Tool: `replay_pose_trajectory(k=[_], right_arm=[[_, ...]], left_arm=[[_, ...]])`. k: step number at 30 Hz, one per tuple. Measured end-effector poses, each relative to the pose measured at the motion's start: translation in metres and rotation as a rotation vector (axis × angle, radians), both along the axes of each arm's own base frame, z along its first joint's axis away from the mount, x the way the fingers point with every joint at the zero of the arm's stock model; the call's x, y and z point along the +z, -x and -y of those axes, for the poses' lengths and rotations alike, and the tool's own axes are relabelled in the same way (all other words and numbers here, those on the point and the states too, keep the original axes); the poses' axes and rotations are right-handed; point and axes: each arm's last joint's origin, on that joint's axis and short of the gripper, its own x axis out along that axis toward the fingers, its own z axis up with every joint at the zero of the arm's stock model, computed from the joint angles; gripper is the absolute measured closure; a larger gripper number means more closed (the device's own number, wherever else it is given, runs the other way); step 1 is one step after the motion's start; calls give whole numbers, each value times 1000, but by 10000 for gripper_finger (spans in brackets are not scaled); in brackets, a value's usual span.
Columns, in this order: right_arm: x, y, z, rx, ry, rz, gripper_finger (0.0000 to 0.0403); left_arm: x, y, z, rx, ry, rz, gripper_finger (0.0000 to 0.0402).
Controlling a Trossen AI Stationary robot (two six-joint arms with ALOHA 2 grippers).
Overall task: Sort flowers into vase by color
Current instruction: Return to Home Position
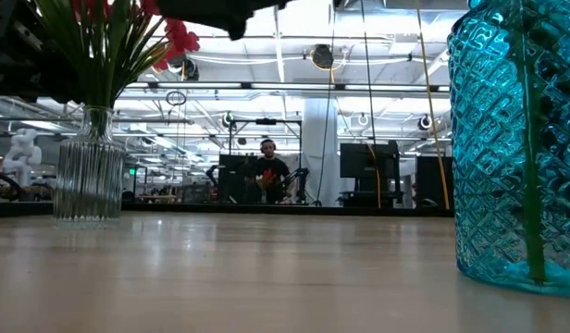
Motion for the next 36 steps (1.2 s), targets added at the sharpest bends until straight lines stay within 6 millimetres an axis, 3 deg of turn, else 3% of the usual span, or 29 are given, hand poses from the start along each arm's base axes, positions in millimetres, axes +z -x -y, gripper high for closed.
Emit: replay_pose_trajectory(k=[4,9,17,25,31,36], right_arm=[[2,18,2,0,11,-139,304],[-17,39,4,-16,-13,-241,325],[-48,89,7,-72,-147,-228,368],[-53,136,11,-116,-233,-188,401],[-51,155,13,-161,-201,-165,402],[-50,158,15,-169,-115,-150,402]], left_arm=[[0,0,0,0,0,0,401],[0,0,0,0,0,0,401],[0,0,0,-1,0,0,401],[0,0,0,0,0,-1,401],[0,0,0,0,0,-3,401],[0,0,0,0,0,-4,401]])
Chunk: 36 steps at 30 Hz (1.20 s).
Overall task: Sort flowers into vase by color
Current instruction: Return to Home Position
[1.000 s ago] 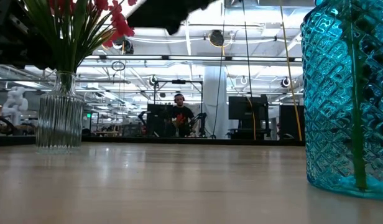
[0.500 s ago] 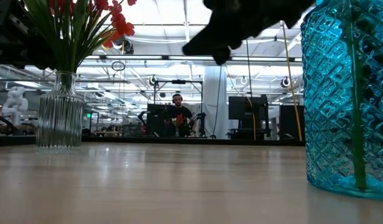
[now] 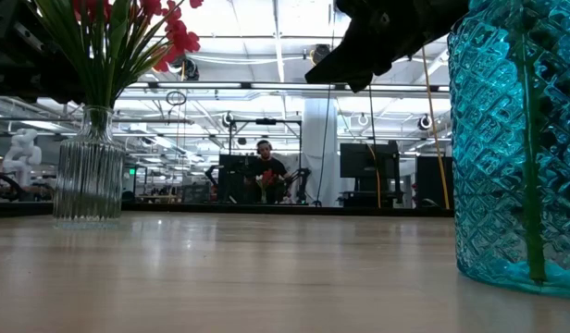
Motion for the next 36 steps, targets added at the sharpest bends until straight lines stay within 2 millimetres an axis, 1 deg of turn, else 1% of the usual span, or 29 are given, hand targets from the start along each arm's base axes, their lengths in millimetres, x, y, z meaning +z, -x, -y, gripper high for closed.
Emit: replay_pose_trajectory(k=[7,12,17,23,27,33,36], right_arm=[[-5,2,0,31,67,-50,402],[-9,4,1,71,74,-78,402],[-21,19,2,57,39,-85,403],[-17,56,6,27,30,-37,403],[-12,84,14,-22,34,30,403],[-10,122,22,-86,-35,133,403],[-14,139,22,-97,-70,175,403]], left_arm=[[0,0,0,0,0,0,401],[0,0,0,0,0,0,401],[0,0,0,0,0,0,401],[0,0,0,0,0,-1,401],[0,0,0,0,0,-1,401],[0,0,0,0,0,-1,401],[0,0,0,0,0,-1,401]])
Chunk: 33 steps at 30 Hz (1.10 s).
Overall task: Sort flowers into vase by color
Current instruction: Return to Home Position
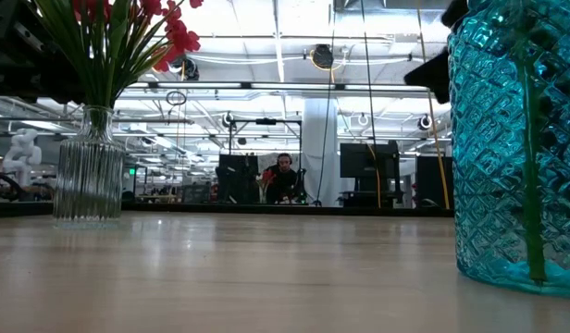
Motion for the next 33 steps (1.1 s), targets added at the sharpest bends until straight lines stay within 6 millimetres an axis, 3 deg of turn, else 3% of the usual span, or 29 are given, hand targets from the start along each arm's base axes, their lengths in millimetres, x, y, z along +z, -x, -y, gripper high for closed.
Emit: replay_pose_trajectory(k=[11,18,28,33], right_arm=[[-32,40,2,-82,-146,127,403],[-30,55,2,-76,-171,235,403],[-31,70,1,-39,-170,238,403],[-43,73,0,-10,-159,248,403]], left_arm=[[0,0,0,0,0,0,401],[0,0,0,0,0,0,401],[0,0,0,0,0,0,401],[0,0,0,0,0,0,401]])
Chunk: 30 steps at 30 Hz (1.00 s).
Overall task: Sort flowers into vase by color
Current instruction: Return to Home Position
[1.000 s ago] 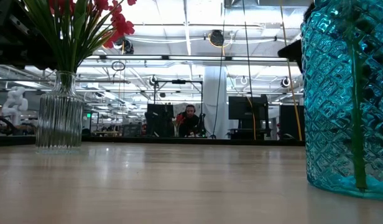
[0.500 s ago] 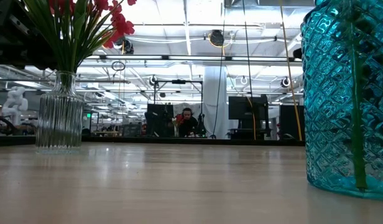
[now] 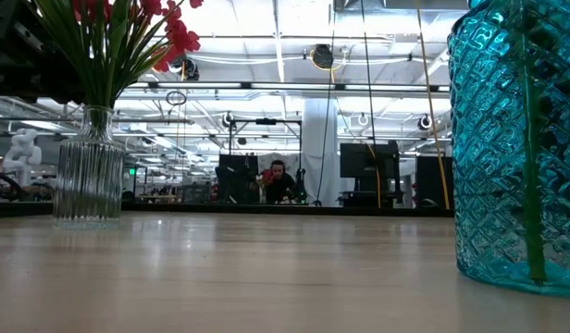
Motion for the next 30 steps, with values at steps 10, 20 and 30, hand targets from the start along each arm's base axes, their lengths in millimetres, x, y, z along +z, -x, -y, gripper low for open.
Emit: replay_pose_trajectory(k=[10,20,30], right_arm=[[-15,0,-2,71,42,24,403],[-15,0,-2,72,42,20,403],[-15,0,-2,73,42,19,403]], left_arm=[[0,0,0,1,0,0,401],[0,0,0,1,0,0,401],[0,0,0,0,0,0,401]])
